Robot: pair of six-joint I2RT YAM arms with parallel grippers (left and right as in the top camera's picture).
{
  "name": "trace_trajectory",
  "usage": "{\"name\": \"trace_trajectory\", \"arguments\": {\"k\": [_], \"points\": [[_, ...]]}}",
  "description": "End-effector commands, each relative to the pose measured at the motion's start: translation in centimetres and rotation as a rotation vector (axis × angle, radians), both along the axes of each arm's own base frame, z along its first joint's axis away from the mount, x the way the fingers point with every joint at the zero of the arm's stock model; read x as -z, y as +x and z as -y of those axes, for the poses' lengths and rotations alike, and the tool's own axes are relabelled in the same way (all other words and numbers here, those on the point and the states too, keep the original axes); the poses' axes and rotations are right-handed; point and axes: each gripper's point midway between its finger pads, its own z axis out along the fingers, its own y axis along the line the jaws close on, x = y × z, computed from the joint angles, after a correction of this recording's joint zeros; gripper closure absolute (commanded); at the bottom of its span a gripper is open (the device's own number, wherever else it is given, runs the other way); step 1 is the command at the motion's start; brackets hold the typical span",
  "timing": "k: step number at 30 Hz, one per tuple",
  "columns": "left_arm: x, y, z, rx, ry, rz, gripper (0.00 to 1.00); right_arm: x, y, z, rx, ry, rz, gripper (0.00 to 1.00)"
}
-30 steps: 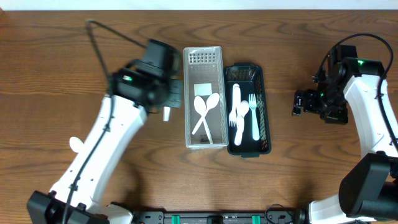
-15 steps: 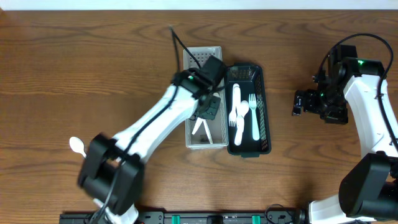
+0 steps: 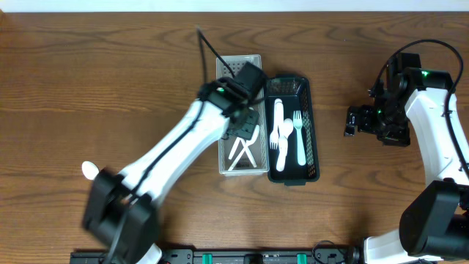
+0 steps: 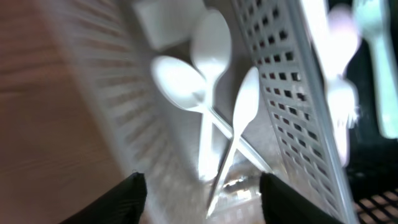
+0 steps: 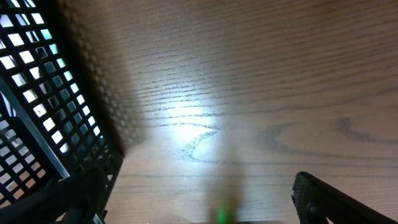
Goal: Pack container
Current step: 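Carry the spoon into the white tray and release it, then move the left gripper to the last white spoon and grasp it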
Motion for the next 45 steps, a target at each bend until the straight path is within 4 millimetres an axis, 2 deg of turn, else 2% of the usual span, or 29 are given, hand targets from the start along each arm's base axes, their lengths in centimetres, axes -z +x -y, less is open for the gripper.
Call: {"name": "trace_trajectory", "arguments": {"k": [1, 4, 7, 10, 13, 17, 22, 31, 38, 45], "points": [[-6.8, 1.1, -5.8, -0.192, 0.032, 0.184, 0.32, 0.0, 0.1, -0.3, 0.005, 0.007, 0.001, 0.01], [-9.6, -0.3, -12.2, -0.430, 0.030, 0.207, 0.19, 0.0, 0.1, -0.3, -0.007, 0.006, 0.005, 0.01], [-11.5, -2.5, -19.2, -0.712, 0.009, 0.210, 0.03, 0.0, 0.2, -0.3, -0.010, 0.006, 0.007, 0.01], [-12.3, -5.2, -25.9, -0.956, 0.013, 0.213, 0.02, 0.0, 0.1, -0.3, -0.010, 0.007, 0.003, 0.01], [-12.0, -7.6, -30.6, -1.134, 0.016, 0.191, 0.02, 0.0, 0.0, -0.3, -0.010, 0.007, -0.002, 0.01], [-9.9, -9.3, -34.1, -1.260, -0.021, 0.119, 0.02, 0.0, -0.1, -0.3, -0.010, 0.007, -0.003, 0.01], [-4.9, -10.2, -36.4, -1.375, -0.098, 0.020, 0.02, 0.0, -0.2, -0.3, -0.010, 0.008, -0.010, 0.01], [4.0, -9.9, -36.8, -1.388, -0.107, -0.090, 0.02, 0.0, -0.4, -0.3, -0.010, 0.009, -0.018, 0.01], [9.2, -10.1, -36.7, -1.384, -0.098, -0.176, 0.02, 0.0, -0.5, -0.3, -0.010, 0.009, -0.021, 0.01], [12.9, -10.6, -36.3, -1.353, -0.083, -0.264, 0.02, 0.0, -0.5, -0.3, -0.010, 0.009, -0.020, 0.01]]}}
